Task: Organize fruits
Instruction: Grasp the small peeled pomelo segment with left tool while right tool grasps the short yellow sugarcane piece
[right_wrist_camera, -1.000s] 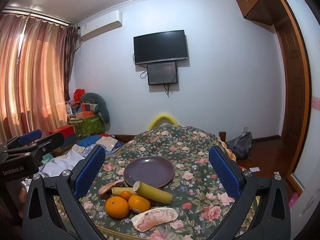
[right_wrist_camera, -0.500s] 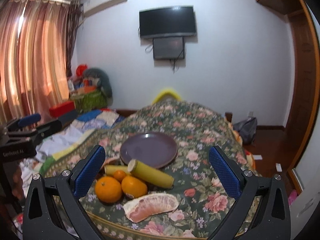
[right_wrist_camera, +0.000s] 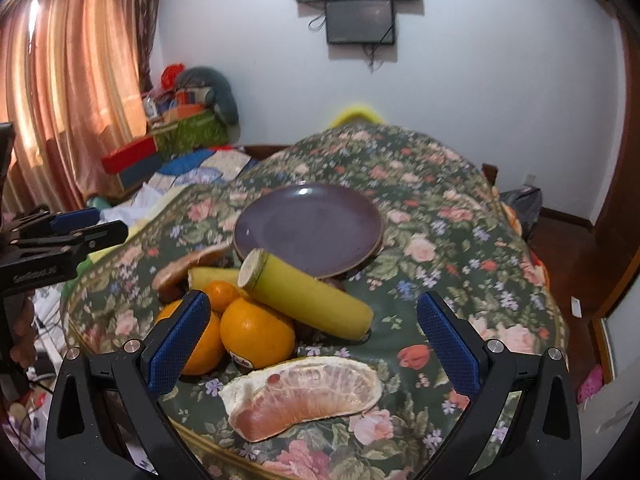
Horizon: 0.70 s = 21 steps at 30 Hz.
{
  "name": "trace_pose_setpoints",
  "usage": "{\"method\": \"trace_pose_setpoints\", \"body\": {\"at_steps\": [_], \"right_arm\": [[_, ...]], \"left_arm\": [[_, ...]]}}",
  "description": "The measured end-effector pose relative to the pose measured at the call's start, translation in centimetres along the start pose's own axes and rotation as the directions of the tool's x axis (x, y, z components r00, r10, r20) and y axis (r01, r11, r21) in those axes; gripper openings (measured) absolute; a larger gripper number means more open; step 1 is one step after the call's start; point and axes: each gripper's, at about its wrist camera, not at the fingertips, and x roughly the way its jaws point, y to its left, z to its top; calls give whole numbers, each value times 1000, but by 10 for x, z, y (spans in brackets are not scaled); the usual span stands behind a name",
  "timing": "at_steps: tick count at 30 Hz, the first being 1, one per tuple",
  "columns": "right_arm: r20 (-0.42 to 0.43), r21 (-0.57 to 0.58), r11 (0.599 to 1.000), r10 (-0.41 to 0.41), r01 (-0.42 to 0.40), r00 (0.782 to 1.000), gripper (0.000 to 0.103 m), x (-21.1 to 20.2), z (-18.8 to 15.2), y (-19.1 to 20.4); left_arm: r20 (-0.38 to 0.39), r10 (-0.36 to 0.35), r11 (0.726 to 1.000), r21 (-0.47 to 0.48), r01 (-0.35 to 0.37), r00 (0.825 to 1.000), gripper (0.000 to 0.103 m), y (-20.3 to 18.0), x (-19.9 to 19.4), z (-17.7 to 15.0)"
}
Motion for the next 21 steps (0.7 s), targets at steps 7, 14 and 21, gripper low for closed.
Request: {"method": "trace_pose_setpoints", "body": {"at_steps": [7,14,21], "right_arm": [[-48,-28,1000,10,-11,999,88,29,-3,4],[-86,-16,999,48,-49,995,83,52,-4,2],[-90,-28,996,76,-79,993,83,62,1,5]], "left_arm": [[-110,-51,998,-32,48,993,55,10,38,-9],[-174,-72,997,-18,70,982,55,5,59,-18],[-212,-73,997,-25,69,974,55,7,80,-23]]}}
